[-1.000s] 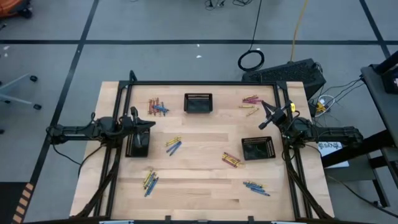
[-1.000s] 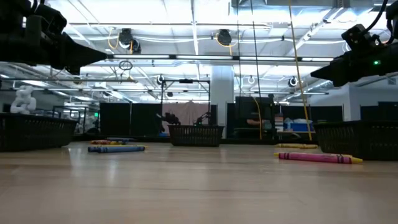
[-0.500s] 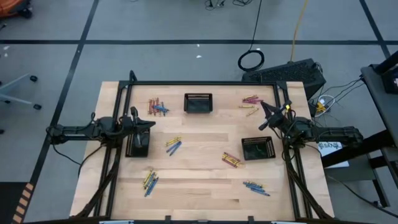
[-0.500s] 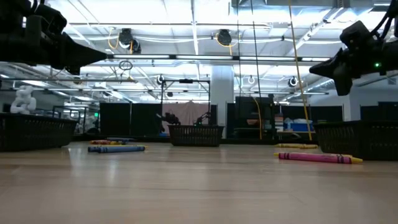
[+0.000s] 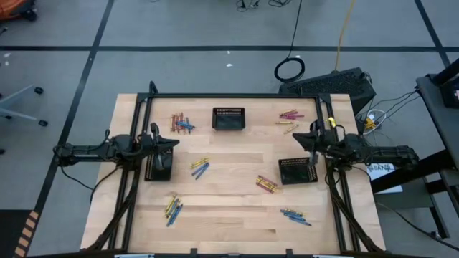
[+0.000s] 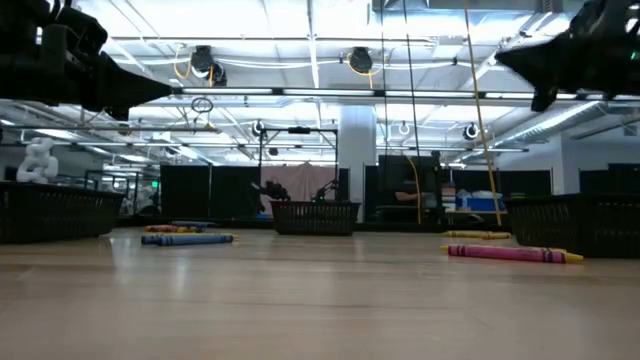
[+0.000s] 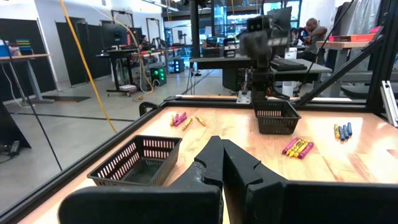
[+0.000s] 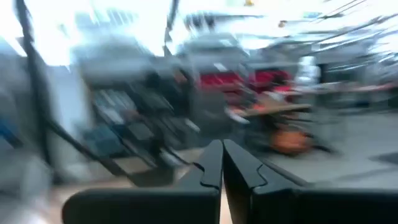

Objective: Sort crayons
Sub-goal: Put the yellow crayon into the bottom right black bin

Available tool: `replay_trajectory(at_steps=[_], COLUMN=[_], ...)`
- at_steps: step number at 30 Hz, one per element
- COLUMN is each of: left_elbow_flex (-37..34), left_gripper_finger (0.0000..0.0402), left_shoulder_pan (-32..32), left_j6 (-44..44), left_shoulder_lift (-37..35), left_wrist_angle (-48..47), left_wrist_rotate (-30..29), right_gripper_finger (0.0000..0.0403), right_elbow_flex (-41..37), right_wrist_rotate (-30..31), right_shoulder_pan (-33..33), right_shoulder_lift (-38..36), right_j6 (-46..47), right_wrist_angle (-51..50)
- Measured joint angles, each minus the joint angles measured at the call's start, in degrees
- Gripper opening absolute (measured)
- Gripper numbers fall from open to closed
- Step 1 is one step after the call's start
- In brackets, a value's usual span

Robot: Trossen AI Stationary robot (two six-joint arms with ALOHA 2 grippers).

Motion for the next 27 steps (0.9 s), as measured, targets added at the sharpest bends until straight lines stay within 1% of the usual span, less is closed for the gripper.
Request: replay_trajectory(at_steps=[2,5,6,7,9,12,14,17,21,23,27], left_elbow_flex=[0.0,0.0,0.0,0.0,0.0,0.0,0.0,0.0,0.0,0.0,0.0], left_gripper_finger=[0.0,0.0,0.0,0.0,0.0,0.0,0.0,0.0,0.0,0.0,0.0], left_shoulder_pan=[0.0,0.0,0.0,0.0,0.0,0.0,0.0,0.0,0.0,0.0,0.0], left_j6=[0.0,0.0,0.0,0.0,0.0,0.0,0.0,0.0,0.0,0.0,0.0], left_shoulder_lift=[0.0,0.0,0.0,0.0,0.0,0.0,0.0,0.0,0.0,0.0,0.0], left_wrist_angle=[0.0,0.0,0.0,0.1,0.0,0.1,0.0,0.0,0.0,0.0,0.0], left_wrist_rotate=[0.0,0.0,0.0,0.0,0.0,0.0,0.0,0.0,0.0,0.0,0.0], right_gripper_finger=[0.0,0.0,0.0,0.0,0.0,0.0,0.0,0.0,0.0,0.0,0.0], right_elbow_flex=[0.0,0.0,0.0,0.4,2.4,6.9,10.3,15.8,22.0,24.4,28.0], right_wrist_rotate=[-4.5,-16.2,-18.7,-20.3,-20.7,-17.2,-13.3,-5.3,2.2,3.5,3.3], right_shoulder_pan=[0.0,0.3,0.8,1.4,3.4,7.3,10.3,14.1,17.3,18.1,18.2], right_shoulder_lift=[0.3,1.9,3.0,4.5,8.4,18.1,27.0,39.7,52.2,56.6,62.1], right_j6=[4.0,4.9,5.7,5.8,4.7,1.5,-0.7,-3.4,-4.5,-4.6,-4.5], right_wrist_angle=[6.5,17.8,22.0,24.8,25.8,24.5,24.4,23.2,16.5,12.9,7.4])
